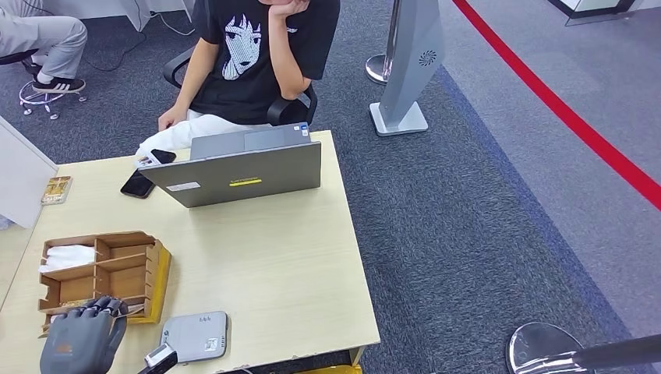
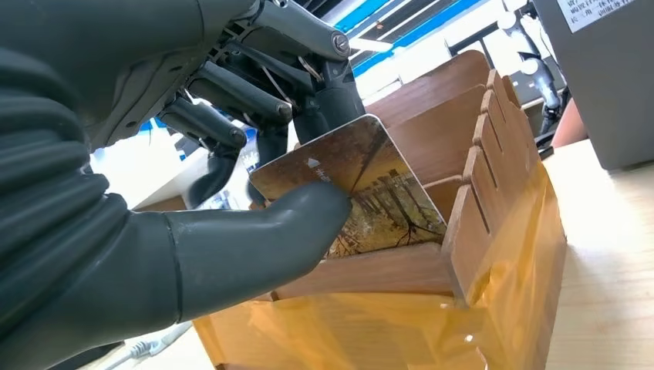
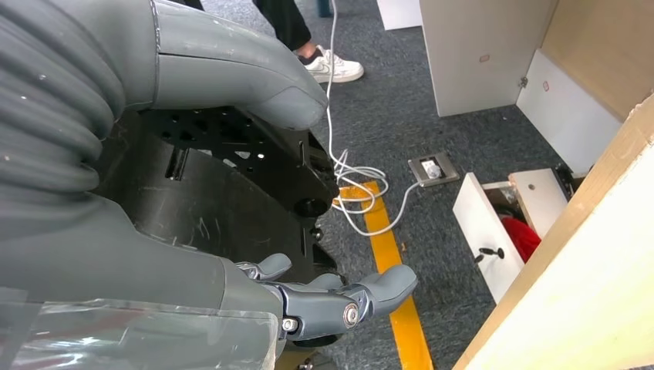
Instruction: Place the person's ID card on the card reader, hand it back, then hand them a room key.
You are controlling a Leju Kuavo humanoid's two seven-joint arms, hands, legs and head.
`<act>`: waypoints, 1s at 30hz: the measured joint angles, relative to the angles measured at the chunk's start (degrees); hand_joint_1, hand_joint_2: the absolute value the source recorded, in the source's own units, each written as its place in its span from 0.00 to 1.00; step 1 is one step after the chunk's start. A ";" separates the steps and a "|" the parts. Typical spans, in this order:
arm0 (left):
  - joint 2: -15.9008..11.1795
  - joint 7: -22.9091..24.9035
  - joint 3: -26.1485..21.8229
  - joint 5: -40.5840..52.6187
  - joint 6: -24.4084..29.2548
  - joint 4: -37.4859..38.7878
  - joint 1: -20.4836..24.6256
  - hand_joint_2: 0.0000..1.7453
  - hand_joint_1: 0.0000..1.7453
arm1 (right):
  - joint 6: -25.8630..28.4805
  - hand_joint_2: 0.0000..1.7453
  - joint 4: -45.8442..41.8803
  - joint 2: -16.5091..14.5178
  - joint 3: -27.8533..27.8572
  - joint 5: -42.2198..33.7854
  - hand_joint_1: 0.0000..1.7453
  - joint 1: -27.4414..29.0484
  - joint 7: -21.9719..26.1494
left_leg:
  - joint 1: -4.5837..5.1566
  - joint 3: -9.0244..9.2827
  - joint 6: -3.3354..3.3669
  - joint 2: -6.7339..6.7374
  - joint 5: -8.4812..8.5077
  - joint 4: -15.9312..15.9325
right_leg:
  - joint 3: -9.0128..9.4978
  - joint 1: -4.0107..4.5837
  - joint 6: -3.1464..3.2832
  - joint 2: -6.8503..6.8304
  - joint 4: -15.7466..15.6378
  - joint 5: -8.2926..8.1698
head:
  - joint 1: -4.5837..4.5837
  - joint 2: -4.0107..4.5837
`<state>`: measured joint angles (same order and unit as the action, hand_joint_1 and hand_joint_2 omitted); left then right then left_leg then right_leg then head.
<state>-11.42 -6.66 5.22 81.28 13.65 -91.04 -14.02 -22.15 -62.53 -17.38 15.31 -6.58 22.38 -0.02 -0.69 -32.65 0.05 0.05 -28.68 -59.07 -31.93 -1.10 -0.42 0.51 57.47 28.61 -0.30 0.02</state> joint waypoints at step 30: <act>-5.76 2.21 -1.17 -4.19 -13.65 -11.49 23.99 1.00 1.00 | -0.62 1.00 1.30 0.00 -2.46 2.74 0.00 -0.73 -0.10 | -0.05 0.01 -0.15 0.01 0.17 -0.01 | -0.03 0.04 0.14 0.05 0.07 -0.11 | -0.04 0.00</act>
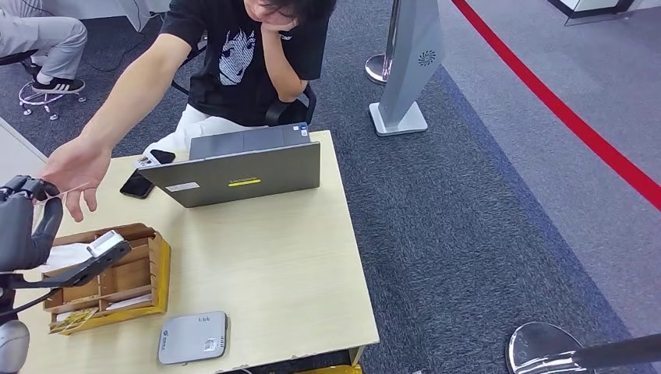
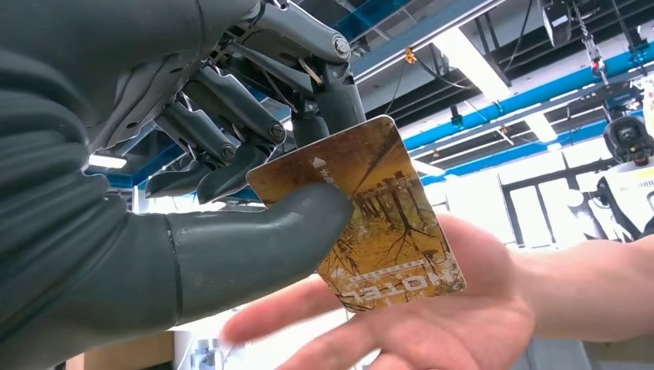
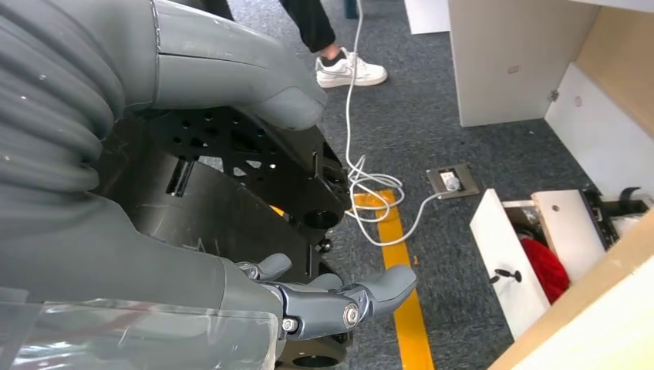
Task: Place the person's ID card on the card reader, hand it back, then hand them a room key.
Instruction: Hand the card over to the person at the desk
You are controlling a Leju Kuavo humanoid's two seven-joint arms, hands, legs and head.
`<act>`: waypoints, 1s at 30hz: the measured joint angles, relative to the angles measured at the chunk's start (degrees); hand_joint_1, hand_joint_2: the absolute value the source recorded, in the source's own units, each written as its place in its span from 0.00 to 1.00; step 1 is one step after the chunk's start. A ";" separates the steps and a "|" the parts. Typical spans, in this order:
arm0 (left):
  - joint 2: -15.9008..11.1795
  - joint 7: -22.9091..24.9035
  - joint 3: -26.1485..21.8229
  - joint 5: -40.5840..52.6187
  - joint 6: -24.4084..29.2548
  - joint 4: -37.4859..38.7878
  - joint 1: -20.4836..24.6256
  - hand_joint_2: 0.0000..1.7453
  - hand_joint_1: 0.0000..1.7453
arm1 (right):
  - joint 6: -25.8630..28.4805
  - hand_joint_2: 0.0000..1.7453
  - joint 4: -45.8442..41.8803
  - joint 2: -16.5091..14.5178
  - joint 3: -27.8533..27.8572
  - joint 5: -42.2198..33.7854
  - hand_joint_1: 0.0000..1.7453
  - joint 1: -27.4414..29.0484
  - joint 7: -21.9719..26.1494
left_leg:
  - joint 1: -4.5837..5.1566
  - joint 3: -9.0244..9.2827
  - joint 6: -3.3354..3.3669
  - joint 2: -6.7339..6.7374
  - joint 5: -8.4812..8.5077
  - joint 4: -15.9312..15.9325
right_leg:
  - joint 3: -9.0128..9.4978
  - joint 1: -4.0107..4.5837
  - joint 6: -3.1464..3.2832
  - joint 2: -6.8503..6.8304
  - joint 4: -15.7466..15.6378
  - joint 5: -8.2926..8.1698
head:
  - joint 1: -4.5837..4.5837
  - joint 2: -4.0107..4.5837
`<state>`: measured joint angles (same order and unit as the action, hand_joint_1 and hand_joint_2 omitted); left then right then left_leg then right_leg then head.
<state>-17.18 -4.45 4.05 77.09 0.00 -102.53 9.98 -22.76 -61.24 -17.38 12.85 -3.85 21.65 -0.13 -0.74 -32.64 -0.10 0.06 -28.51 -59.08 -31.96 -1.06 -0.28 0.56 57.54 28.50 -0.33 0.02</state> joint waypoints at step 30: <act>22.94 -19.44 -21.87 -49.04 9.14 -24.97 -19.56 1.00 0.00 | 10.67 1.00 -6.40 -0.02 -6.23 -13.91 0.00 5.34 -1.64 | 0.08 -0.09 0.21 0.26 -0.46 0.00 | -0.04 -0.06 -0.17 0.25 -0.07 0.29 | 0.05 0.00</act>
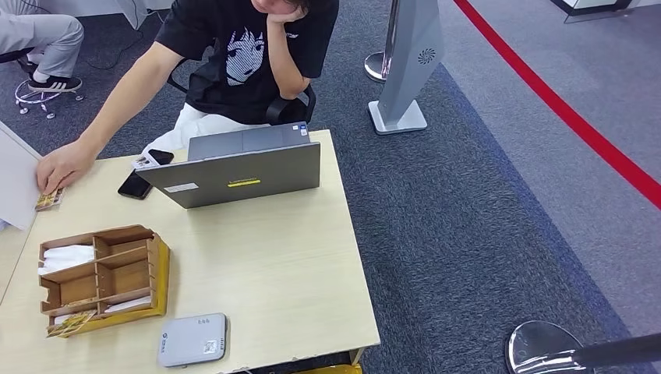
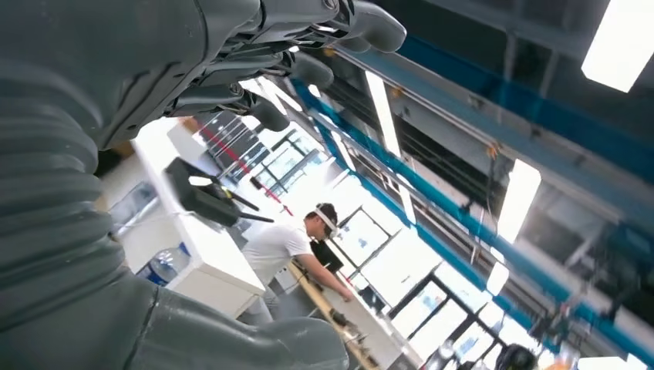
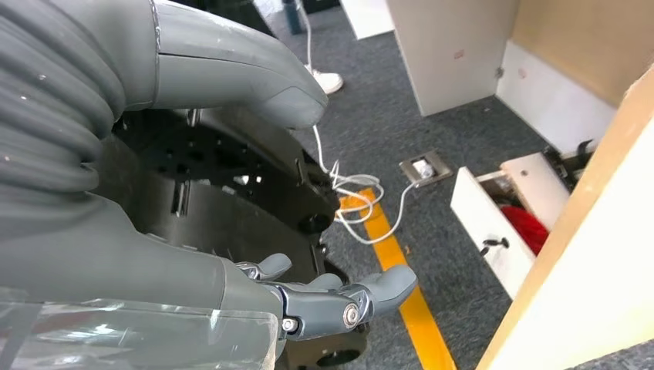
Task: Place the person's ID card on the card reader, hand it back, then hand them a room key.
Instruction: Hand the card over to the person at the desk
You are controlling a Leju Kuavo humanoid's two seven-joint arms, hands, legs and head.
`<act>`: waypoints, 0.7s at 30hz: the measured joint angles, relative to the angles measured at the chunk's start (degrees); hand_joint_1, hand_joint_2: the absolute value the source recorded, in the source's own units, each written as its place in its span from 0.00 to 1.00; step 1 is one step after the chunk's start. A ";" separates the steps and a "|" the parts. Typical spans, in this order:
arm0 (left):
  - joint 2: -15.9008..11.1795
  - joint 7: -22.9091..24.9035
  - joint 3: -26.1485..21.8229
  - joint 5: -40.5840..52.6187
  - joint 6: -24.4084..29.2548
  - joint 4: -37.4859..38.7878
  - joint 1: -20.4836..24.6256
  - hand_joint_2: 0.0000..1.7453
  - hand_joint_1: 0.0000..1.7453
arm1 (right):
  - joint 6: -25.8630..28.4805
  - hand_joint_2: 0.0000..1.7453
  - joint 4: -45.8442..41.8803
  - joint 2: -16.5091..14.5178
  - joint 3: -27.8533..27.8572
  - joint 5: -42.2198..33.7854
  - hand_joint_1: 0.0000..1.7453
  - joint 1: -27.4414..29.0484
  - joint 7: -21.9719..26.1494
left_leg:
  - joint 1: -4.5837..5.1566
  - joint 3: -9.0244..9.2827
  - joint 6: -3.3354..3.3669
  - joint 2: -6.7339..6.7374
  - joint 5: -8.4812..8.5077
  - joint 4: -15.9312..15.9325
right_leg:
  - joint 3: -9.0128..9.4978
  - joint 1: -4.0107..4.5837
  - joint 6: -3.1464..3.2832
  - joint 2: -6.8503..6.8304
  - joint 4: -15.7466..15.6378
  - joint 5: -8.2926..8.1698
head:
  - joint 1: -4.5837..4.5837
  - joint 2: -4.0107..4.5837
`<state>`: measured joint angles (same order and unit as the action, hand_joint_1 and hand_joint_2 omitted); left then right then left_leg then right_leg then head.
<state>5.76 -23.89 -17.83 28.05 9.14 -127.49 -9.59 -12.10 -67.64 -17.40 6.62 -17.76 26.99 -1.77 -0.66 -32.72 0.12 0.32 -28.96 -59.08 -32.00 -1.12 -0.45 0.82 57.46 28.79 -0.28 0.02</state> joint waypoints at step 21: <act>14.50 26.43 -22.56 -31.81 20.08 20.77 -13.34 1.00 1.00 | -1.98 1.00 -10.06 0.00 0.49 -1.31 1.00 3.28 -3.19 | 0.03 0.37 0.02 -0.26 -0.13 0.01 | 0.44 -0.03 -0.05 -0.31 -0.02 0.21 | 0.01 0.00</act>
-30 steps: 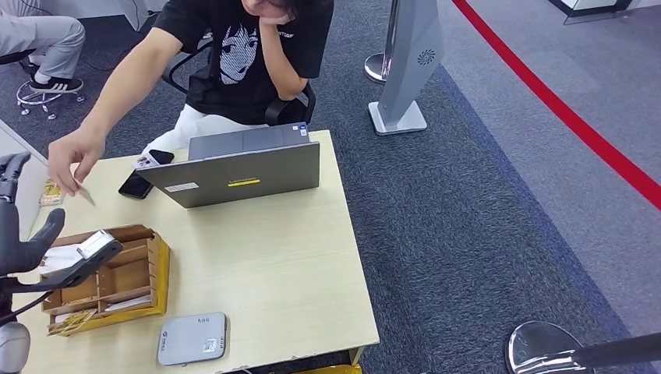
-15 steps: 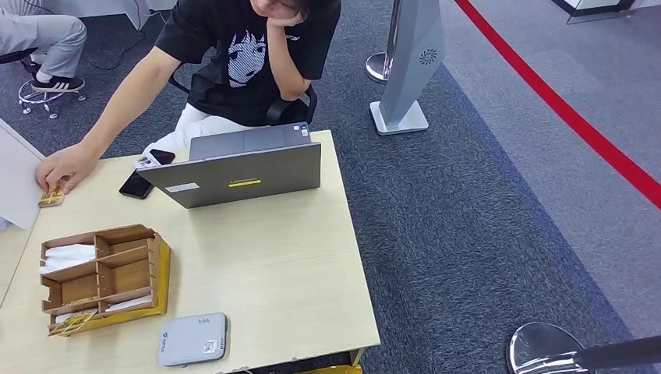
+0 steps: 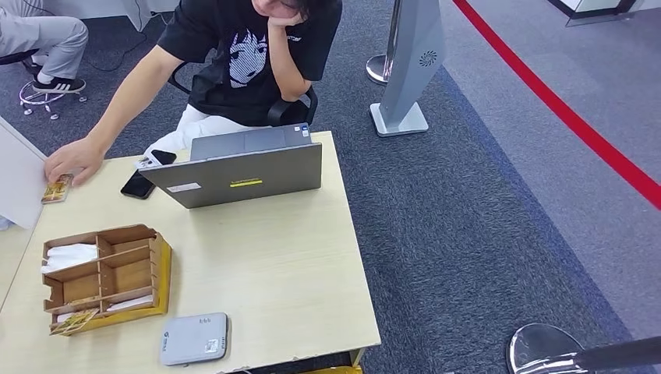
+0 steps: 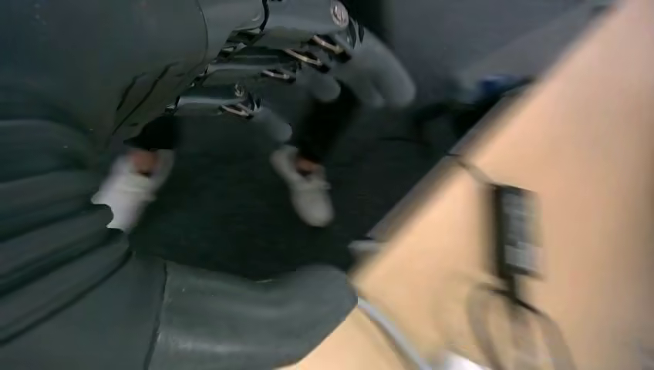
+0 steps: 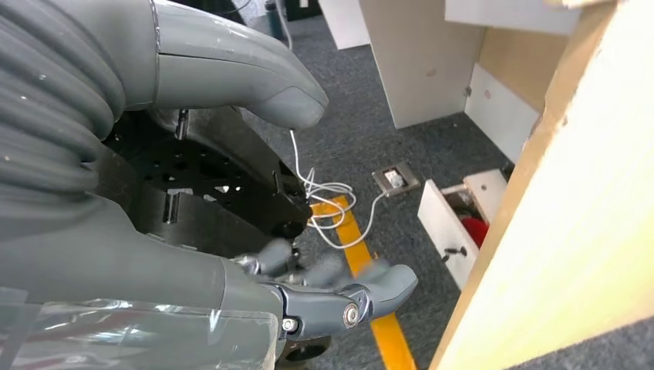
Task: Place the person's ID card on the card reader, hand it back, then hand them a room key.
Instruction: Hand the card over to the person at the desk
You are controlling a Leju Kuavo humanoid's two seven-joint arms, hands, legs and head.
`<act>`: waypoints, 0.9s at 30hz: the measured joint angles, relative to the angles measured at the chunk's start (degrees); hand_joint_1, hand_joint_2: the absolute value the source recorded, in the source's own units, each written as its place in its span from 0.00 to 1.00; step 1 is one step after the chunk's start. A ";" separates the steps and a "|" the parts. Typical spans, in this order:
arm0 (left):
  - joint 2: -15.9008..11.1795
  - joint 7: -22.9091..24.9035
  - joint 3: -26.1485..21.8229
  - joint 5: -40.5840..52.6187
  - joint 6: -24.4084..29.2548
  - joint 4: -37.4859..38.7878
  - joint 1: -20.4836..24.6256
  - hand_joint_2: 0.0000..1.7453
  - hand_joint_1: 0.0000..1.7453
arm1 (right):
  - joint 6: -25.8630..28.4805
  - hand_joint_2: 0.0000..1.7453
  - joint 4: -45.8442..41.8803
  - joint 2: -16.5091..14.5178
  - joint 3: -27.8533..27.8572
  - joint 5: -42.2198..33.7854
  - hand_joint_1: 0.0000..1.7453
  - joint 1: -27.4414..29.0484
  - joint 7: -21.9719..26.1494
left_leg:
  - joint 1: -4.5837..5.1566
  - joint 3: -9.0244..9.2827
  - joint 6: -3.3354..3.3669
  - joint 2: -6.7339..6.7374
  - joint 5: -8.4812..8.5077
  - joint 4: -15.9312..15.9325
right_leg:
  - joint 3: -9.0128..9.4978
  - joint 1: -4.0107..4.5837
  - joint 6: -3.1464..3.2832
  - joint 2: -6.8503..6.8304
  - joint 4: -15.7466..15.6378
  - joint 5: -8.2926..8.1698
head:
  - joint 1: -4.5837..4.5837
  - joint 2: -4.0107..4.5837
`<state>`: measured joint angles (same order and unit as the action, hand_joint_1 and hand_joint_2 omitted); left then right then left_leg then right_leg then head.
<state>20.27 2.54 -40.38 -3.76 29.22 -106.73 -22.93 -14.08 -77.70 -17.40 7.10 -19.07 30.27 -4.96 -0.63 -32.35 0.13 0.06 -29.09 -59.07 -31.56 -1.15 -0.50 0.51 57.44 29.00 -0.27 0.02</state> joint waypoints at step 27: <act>-2.00 29.56 15.84 18.32 -17.44 43.23 2.67 1.00 0.00 | 0.56 1.00 11.57 0.85 2.54 7.00 0.00 -5.80 0.35 | -0.02 0.17 0.06 -0.01 -0.12 -0.02 | 0.20 0.03 -0.06 -0.01 -0.07 0.05 | -0.02 0.00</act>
<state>18.27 32.10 -24.54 14.56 11.78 -63.50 -20.26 -13.51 -66.13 -16.55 9.64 -12.07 24.47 -4.61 -0.65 -32.18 0.20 0.05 -29.22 -59.09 -31.36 -1.13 -0.56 0.49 57.37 29.04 -0.30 0.02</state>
